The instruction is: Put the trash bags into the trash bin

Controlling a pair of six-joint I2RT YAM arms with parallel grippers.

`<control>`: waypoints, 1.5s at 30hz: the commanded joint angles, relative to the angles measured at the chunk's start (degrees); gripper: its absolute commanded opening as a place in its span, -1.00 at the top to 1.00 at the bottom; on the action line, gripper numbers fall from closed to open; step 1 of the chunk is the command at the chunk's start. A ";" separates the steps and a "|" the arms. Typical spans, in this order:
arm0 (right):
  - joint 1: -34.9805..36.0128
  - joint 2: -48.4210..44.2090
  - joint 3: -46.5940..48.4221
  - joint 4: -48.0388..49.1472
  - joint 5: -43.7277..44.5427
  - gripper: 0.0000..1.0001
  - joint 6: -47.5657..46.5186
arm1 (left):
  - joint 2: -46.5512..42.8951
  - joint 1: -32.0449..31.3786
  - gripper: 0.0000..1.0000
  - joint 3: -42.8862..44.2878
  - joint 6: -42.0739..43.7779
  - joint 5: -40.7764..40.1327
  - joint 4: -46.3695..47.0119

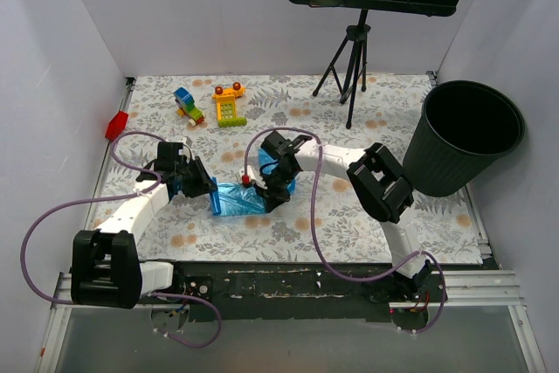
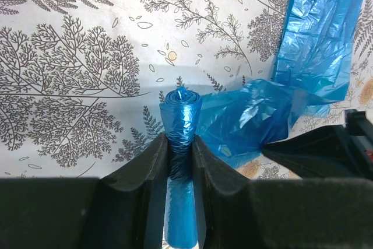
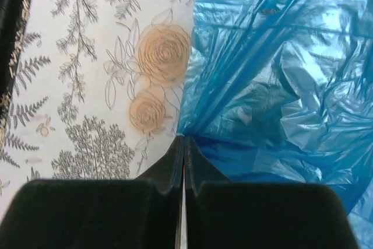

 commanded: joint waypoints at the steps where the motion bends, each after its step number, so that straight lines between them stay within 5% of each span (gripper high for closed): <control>1: -1.49 1.36 5.32 -13.12 6.75 0.88 -5.88 | 1.15 0.67 1.00 -0.42 1.34 1.41 2.08; 4: -1.23 2.05 11.12 -12.51 4.20 0.44 -6.25 | 1.24 0.67 1.00 -0.51 1.51 1.94 2.25; 9: -0.70 5.39 16.59 -7.07 3.22 0.11 3.49 | 0.54 0.67 1.00 -0.68 1.43 1.24 2.25; 20: 0.36 -7.87 0.34 19.30 -1.44 -0.02 17.39 | -0.25 0.67 1.00 -0.86 0.81 -0.70 1.73; 29: 2.64 0.73 4.97 23.45 3.67 -0.16 20.57 | -0.61 0.67 1.00 -1.48 0.28 -0.34 2.17; 34: 2.99 3.46 6.22 20.10 2.34 -0.40 16.43 | -0.87 0.67 1.00 -1.39 0.20 -0.52 1.99; 45: 5.81 5.40 3.94 21.68 5.41 -0.44 15.99 | -1.04 0.67 1.00 -1.39 -1.30 -1.05 1.55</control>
